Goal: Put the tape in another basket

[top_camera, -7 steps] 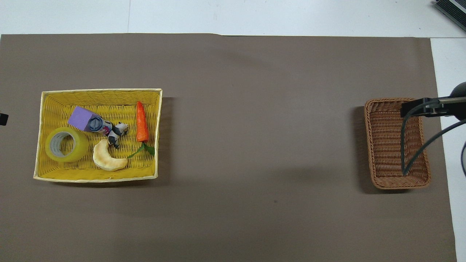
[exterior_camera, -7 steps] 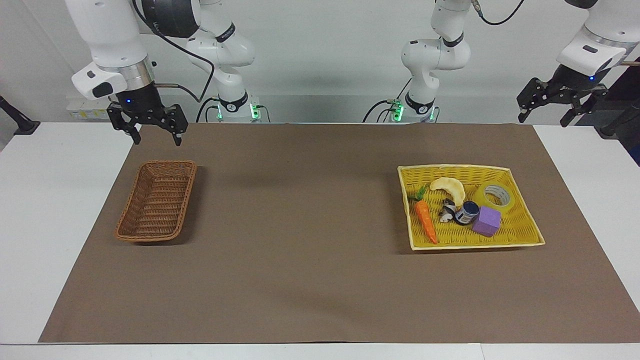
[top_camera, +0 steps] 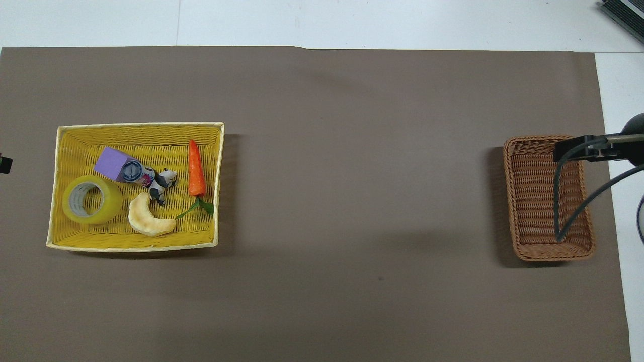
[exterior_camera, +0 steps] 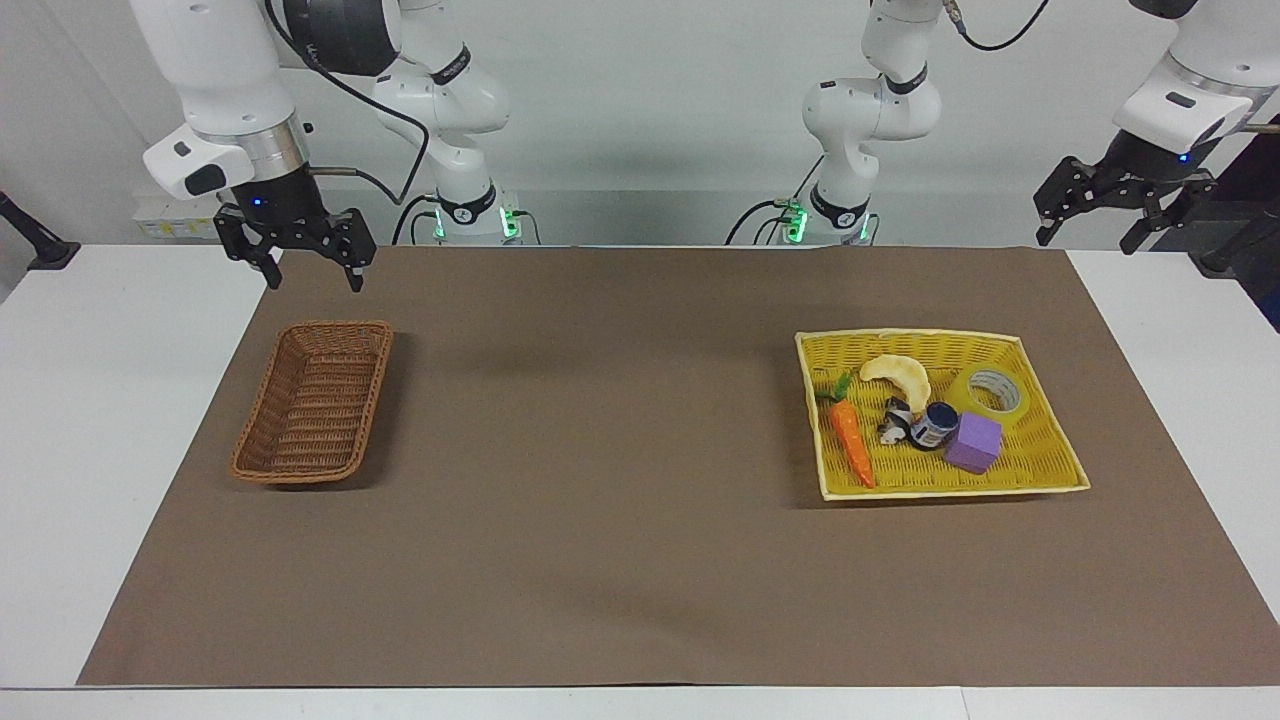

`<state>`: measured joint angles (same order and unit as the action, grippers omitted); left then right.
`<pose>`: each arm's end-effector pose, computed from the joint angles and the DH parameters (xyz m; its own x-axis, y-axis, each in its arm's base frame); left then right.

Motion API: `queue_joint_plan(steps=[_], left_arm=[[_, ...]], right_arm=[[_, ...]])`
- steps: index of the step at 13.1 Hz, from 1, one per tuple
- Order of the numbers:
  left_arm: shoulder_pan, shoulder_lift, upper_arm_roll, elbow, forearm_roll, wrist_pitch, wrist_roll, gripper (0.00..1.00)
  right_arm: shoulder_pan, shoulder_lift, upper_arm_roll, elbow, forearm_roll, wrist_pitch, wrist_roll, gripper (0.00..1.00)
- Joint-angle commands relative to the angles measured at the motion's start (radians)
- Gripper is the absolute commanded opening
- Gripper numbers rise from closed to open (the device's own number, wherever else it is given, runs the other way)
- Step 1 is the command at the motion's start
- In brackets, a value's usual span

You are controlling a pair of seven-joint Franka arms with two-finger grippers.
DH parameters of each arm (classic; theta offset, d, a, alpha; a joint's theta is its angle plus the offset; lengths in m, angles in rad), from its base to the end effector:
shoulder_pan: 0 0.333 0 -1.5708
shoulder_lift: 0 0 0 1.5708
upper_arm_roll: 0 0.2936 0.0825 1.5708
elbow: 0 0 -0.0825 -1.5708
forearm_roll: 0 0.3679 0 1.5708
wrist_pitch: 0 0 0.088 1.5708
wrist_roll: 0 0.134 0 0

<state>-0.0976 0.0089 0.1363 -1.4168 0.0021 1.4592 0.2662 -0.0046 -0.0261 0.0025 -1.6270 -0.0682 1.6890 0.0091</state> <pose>0.5292 0.0204 0.6297 0.9738 -0.2254 0.0315 -0.2251 -0.9743 -0.0120 0.5445 -0.0095 0.5746 0.9961 -0.0031 0.0883 -0.0091 -0.9977 0.0674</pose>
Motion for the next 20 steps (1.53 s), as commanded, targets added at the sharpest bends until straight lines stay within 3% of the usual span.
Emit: queue_joint_plan(steps=[1, 7, 12, 16, 20], left_arm=[[-0.004, -0.03, 0.002, -0.034, 0.016, 0.006, -0.002, 1.0], [-0.001, -0.035, 0.002, -0.039, 0.015, 0.018, 0.007, 1.0], [0.019, -0.035, 0.003, -0.1, 0.013, 0.136, 0.018, 1.0], [0.032, -0.035, 0.005, -0.261, 0.01, 0.292, 0.093, 1.0], [0.087, -0.03, 0.005, -0.447, 0.007, 0.478, 0.304, 1.0]], right_arm=[[-0.009, 0.003, 0.002, 0.013, 0.018, -0.02, -0.021, 1.0], [-0.009, 0.003, 0.002, 0.013, 0.018, -0.02, -0.021, 1.0], [-0.003, -0.006, 0.008, 0.029, 0.016, -0.028, -0.021, 1.0], [-0.003, -0.008, 0.007, 0.029, 0.019, -0.023, -0.024, 1.0], [-0.005, -0.009, 0.004, 0.019, 0.088, -0.009, -0.029, 1.0]])
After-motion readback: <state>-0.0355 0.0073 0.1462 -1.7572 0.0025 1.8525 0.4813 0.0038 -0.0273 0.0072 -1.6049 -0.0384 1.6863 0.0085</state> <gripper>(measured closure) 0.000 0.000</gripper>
